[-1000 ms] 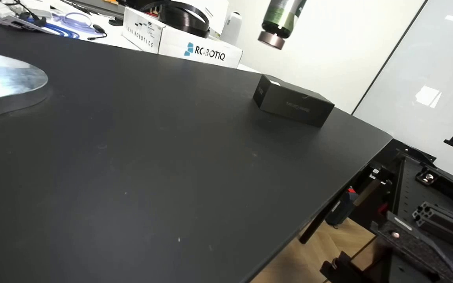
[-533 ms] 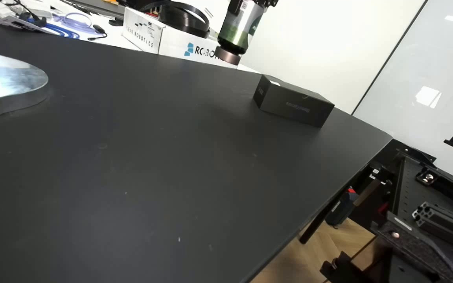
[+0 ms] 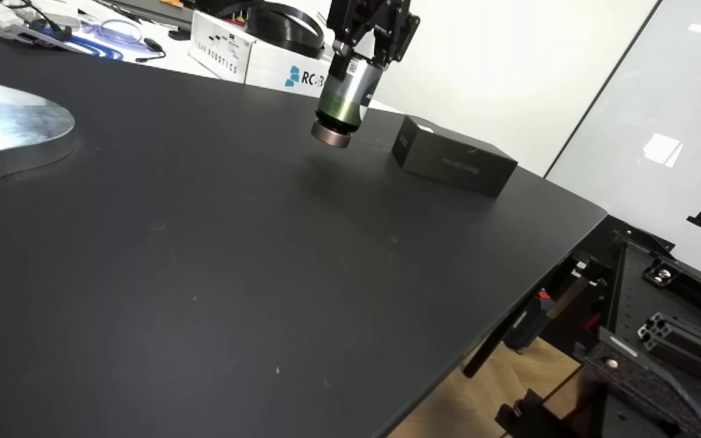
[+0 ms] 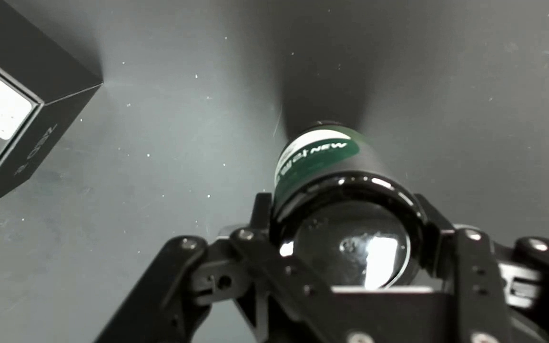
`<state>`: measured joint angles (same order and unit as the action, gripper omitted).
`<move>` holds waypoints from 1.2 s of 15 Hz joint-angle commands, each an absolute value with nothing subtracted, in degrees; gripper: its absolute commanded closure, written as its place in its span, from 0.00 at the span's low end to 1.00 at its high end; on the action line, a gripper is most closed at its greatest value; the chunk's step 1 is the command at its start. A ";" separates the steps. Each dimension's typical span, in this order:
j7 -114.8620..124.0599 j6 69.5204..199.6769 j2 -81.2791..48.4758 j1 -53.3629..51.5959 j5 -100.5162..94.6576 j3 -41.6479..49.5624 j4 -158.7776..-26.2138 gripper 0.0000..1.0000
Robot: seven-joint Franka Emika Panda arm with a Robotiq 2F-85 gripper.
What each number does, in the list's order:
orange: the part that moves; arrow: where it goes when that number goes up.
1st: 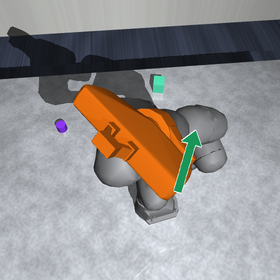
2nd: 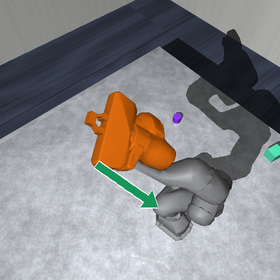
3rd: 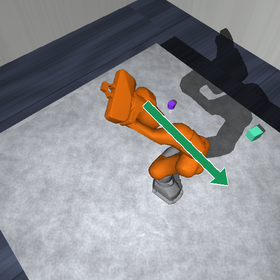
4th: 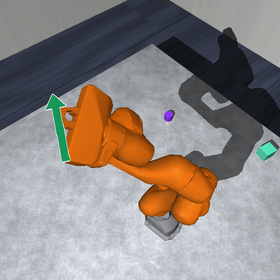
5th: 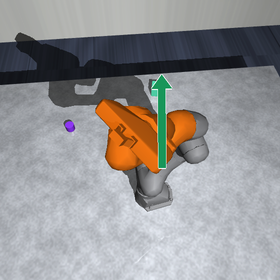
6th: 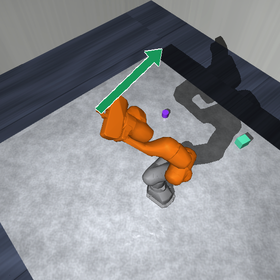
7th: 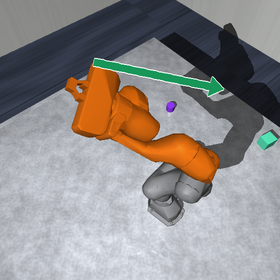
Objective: Remove the bottle from the top of the black box and place it on the table
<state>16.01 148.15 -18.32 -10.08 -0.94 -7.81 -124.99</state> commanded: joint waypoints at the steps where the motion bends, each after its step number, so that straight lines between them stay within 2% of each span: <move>1: 16.51 149.87 -20.19 -11.29 -0.93 -6.51 -124.09 0.55; 8: 17.20 150.70 -22.17 -12.55 -1.19 -5.15 -123.80 0.55; 9: 17.31 150.27 -21.97 -12.55 -0.68 -5.22 -123.76 0.45; 10: 16.55 149.88 -21.26 -12.25 -0.05 -5.67 -123.90 0.07; 13: 14.90 148.61 -18.03 -11.07 3.11 -7.22 -124.42 0.00; 18: 13.55 140.80 -10.20 -10.17 6.65 -7.56 -125.48 0.00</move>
<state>14.66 145.49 -15.45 -11.38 4.43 -6.91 -124.30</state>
